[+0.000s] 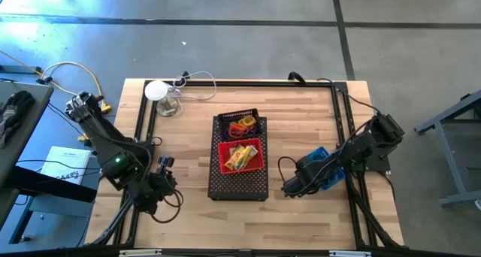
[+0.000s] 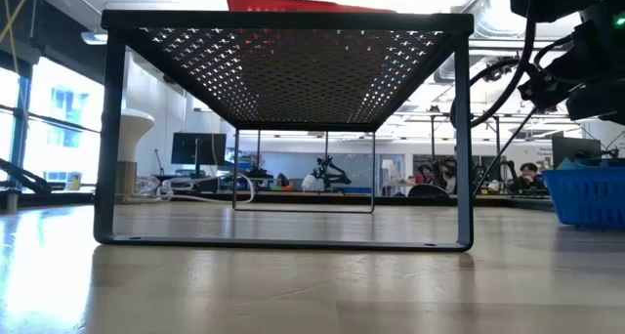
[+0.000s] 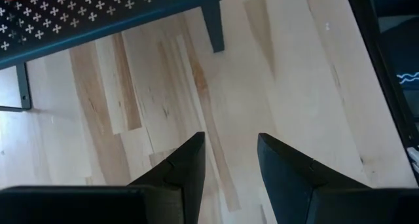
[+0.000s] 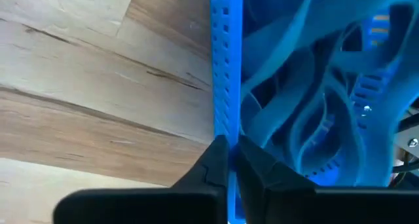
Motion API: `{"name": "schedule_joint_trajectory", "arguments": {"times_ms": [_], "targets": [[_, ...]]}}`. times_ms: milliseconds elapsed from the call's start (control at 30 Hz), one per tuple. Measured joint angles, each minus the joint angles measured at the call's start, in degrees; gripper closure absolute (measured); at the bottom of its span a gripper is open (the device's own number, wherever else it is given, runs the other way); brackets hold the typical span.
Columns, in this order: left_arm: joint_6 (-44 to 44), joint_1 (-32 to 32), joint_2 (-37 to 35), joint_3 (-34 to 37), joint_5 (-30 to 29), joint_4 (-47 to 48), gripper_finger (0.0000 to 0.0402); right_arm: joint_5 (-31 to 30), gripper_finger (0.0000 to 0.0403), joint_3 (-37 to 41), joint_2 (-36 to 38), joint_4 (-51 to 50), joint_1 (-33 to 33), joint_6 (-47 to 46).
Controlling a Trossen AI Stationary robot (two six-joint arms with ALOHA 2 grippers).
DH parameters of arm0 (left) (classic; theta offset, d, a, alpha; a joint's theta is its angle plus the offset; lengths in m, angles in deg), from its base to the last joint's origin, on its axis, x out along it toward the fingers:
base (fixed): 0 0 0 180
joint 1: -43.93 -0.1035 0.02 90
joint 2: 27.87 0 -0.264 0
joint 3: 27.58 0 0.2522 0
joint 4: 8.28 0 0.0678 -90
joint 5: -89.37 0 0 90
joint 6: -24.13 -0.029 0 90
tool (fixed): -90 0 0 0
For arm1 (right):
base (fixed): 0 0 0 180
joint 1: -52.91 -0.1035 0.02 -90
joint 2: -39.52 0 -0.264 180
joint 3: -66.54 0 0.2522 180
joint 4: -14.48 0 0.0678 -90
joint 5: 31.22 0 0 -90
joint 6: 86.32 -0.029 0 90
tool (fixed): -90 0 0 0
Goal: Pick & Place Office Desk Supplies
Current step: Put the blue bin on the shelf
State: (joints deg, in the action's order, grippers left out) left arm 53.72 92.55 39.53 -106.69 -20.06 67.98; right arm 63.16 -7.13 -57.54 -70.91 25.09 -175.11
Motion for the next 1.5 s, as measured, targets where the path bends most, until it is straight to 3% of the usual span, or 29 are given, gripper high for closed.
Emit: {"name": "schedule_joint_trajectory", "arguments": {"times_ms": [433, 800, 1033, 1233, 1500], "targets": [[1.96, 3.68, 0.0, 0.0, -1.98, 0.0, 0.027, 0.65, 0.0399, -2.7, 0.0, -1.76, -3.62, -0.03], [3.36, 3.69, 0.0, 0.0, -4.68, -0.02, 0.027, -2.39, 0.04, -15.93, -0.93, -9.29, -10.04, 1.06], [5.7, 3.69, 0.0, 0.0, -4.73, -0.03, 0.027, -3.07, 0.04, -28.25, -8.62, -18.38, -11.62, 5.03], [7.82, 3.69, 0.0, 0.0, -4.73, -0.04, 0.027, -7.35, 0.04, -38.52, -13.72, -18.21, -11.53, 12.17], [8.63, 3.69, 0.0, 0.0, -4.72, -0.03, 0.027, -8.54, 0.04, -42.92, -14.69, -18.39, -12.45, 13.64]]}}
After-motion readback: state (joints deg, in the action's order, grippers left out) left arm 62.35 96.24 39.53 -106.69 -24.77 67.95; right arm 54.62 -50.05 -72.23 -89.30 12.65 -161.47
